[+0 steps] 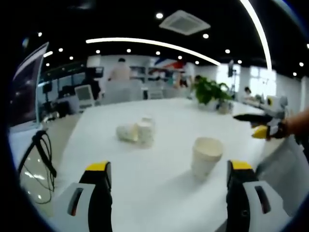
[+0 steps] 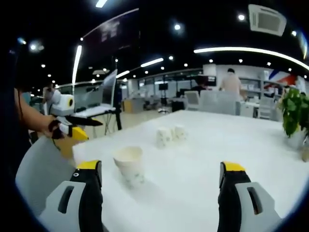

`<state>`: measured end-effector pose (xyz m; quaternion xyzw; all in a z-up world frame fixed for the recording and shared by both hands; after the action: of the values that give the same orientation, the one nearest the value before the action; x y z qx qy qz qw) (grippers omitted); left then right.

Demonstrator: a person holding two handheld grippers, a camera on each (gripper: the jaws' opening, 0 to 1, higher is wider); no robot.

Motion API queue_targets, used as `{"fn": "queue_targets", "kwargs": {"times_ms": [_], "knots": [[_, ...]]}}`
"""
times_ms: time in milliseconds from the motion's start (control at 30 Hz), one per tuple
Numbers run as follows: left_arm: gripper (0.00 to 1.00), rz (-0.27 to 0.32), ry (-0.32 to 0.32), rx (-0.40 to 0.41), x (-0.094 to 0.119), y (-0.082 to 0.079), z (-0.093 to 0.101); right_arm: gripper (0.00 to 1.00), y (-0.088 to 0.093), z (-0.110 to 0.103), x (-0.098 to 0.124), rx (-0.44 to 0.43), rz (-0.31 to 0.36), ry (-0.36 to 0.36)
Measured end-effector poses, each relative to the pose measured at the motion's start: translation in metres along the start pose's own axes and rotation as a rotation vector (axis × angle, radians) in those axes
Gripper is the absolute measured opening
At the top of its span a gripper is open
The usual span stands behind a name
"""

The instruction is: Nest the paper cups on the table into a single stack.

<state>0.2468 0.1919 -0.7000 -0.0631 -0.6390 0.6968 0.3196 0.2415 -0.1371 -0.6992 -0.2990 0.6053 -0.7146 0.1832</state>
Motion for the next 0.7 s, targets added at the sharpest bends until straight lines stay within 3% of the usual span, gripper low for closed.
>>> {"fn": "queue_targets", "kwargs": {"times_ms": [167,233,300,467,700], "knots": [[0.99,0.005,0.008,0.012,-0.001,0.003,0.001,1.00,-0.001,0.004,0.004,-0.042,0.025,0.039],[0.99,-0.004,0.005,0.019,-0.003,0.005,-0.002,1.00,0.005,0.005,0.004,-0.046,0.002,0.059],[0.99,0.014,0.002,0.074,-0.002,0.004,-0.005,1.00,0.004,0.007,0.005,-0.056,0.013,0.063],[0.99,0.045,-0.057,0.138,-0.005,0.003,-0.021,1.00,0.007,0.007,0.005,-0.060,-0.001,0.064],[0.99,-0.027,-0.024,0.016,-0.021,0.007,-0.029,1.00,0.005,0.005,0.005,-0.016,0.020,0.061]]}}
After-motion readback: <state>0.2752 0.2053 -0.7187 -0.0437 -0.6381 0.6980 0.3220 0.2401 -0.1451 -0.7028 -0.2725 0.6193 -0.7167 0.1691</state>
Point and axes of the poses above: the point that each gripper's makers call its tool centre point, and the gripper's own axes: x roughly backward along the fingers, z roughly to its right, y roughly out of its underside, the point moved 8 cm from there along x, roughly backward along the fingers, and after that the axes turned 8 degrees about x, right-handed, at the moved point
